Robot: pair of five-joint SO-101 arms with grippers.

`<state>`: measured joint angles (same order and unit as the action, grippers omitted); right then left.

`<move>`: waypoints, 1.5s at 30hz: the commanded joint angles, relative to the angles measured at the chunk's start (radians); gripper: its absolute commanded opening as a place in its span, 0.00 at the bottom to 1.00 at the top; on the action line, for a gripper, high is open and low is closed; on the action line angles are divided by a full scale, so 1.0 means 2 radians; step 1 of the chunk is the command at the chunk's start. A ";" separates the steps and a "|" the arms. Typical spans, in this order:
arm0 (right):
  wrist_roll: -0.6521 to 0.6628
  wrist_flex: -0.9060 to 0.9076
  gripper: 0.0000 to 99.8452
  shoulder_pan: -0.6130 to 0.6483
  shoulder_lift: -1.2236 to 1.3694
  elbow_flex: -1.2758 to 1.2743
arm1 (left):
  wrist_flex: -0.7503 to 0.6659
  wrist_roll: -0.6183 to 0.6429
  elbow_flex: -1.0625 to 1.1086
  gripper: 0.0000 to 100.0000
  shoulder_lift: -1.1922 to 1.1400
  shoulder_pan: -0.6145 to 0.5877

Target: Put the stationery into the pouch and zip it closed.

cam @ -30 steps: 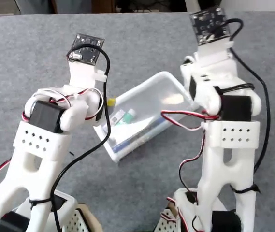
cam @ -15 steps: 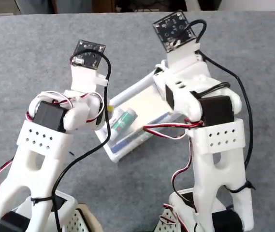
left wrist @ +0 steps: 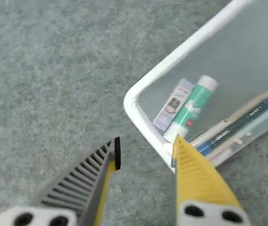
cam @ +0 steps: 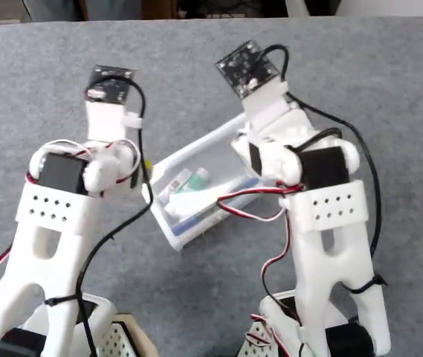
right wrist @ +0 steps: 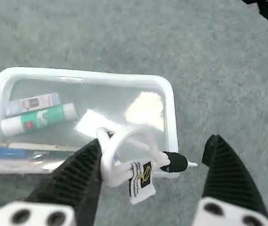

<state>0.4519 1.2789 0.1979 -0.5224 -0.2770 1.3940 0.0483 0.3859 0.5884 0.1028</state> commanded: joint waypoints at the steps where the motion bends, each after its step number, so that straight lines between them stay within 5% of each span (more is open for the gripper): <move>1: -0.011 -0.061 0.31 0.006 -0.012 -0.013 | -0.008 -0.001 0.002 0.20 0.003 -0.026; 6: -0.089 -0.127 0.31 0.005 -0.016 -0.012 | -0.008 -0.001 0.025 0.20 0.005 -0.035; 12: -0.089 -0.185 0.31 -0.044 -0.012 -0.015 | -0.005 0.001 0.033 0.20 0.008 -0.035; 20: -0.005 -0.100 0.31 -0.068 -0.013 -0.020 | 0.006 0.000 0.034 0.20 0.003 -0.030; 38: 0.021 -0.066 0.31 -0.043 -0.013 -0.063 | 0.005 0.000 0.060 0.20 0.003 -0.031; 41: 0.021 -0.051 0.39 -0.043 -0.013 -0.059 | 0.005 0.000 0.060 0.20 0.002 -0.031; 45: -0.066 -0.018 0.58 -0.025 -0.014 -0.031 | 0.005 0.000 0.060 0.20 0.002 -0.030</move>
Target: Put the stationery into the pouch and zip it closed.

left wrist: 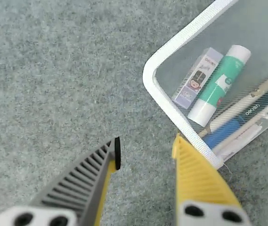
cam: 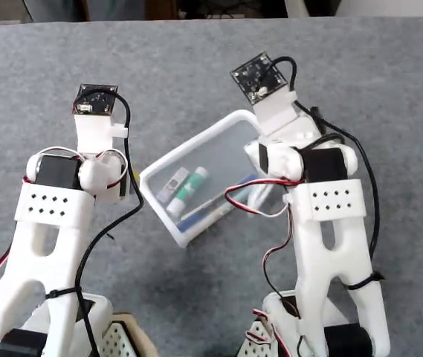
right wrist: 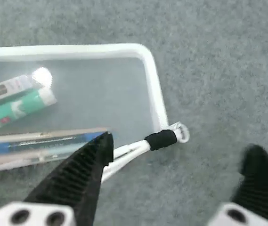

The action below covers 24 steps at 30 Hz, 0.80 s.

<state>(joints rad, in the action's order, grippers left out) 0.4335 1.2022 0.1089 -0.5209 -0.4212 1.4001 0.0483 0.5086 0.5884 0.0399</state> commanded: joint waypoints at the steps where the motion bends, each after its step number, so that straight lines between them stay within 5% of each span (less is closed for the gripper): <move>1: -0.078 0.030 0.62 0.023 -0.014 0.053 | 0.002 0.000 -0.001 0.20 0.002 0.001; 20: -0.095 0.054 0.65 0.025 -0.013 0.012 | 0.002 -0.001 -0.001 0.20 0.006 -0.003; 24: -0.062 0.092 0.53 0.025 -0.012 0.010 | 0.007 -0.018 0.000 0.17 0.008 -0.003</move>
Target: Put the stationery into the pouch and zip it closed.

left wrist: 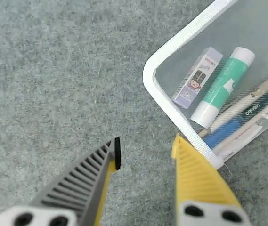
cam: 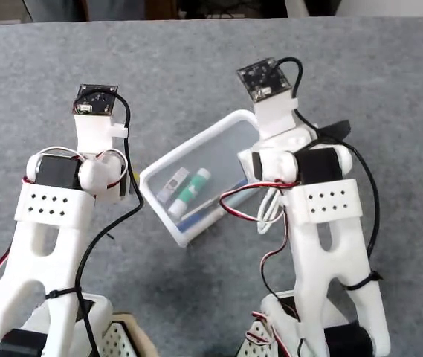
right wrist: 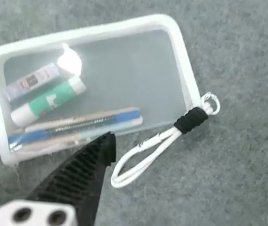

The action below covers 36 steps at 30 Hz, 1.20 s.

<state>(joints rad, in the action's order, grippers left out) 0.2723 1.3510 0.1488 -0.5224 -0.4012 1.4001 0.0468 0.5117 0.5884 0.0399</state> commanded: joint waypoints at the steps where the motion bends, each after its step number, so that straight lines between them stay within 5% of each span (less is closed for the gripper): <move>1: 0.019 0.021 0.48 0.004 -0.012 0.000 | 0.012 -0.038 -0.003 0.14 0.008 -0.003; 4: 0.018 0.027 0.32 0.003 -0.012 -0.003 | 0.017 -0.092 -0.002 0.02 0.008 -0.001; 8: 0.020 0.048 0.16 0.003 -0.013 -0.003 | 0.035 -0.097 -0.003 0.06 0.008 -0.003; 17: 0.018 0.068 0.02 0.002 -0.016 -0.015 | 0.052 -0.097 -0.016 0.03 0.009 -0.003; 25: 0.015 0.068 0.01 -0.016 -0.027 -0.062 | 0.054 -0.088 -0.011 0.03 0.009 -0.004; 36: -0.014 0.068 0.01 -0.114 -0.244 -0.066 | 0.051 -0.059 0.040 0.03 0.140 -0.003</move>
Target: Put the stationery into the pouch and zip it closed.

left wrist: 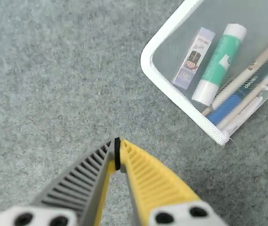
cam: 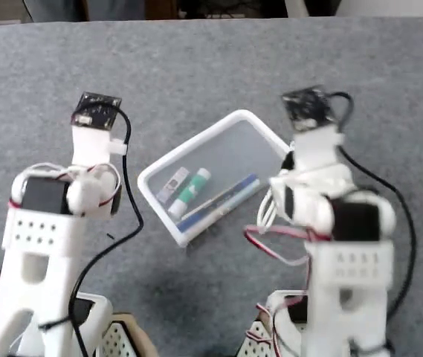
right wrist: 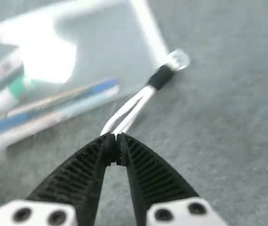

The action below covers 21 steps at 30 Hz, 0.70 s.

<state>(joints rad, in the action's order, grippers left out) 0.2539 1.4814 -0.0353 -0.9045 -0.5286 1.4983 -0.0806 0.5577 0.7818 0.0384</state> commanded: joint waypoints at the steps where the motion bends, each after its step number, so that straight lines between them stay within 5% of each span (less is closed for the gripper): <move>1: -0.005 0.002 0.01 -0.027 -0.069 -0.011 | 0.002 0.005 0.030 0.03 0.061 -0.003; 11: -0.004 -0.054 0.01 -0.082 -0.212 -0.203 | -0.010 0.002 0.166 0.03 0.205 -0.053; 21: 0.082 -0.114 0.01 -0.114 -0.357 -0.371 | -0.055 -0.101 0.280 0.03 0.259 -0.138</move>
<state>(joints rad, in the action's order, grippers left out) 0.3782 1.2804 -0.2194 -1.5612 -1.2359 1.4093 -0.2432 1.0994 1.2789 -0.2163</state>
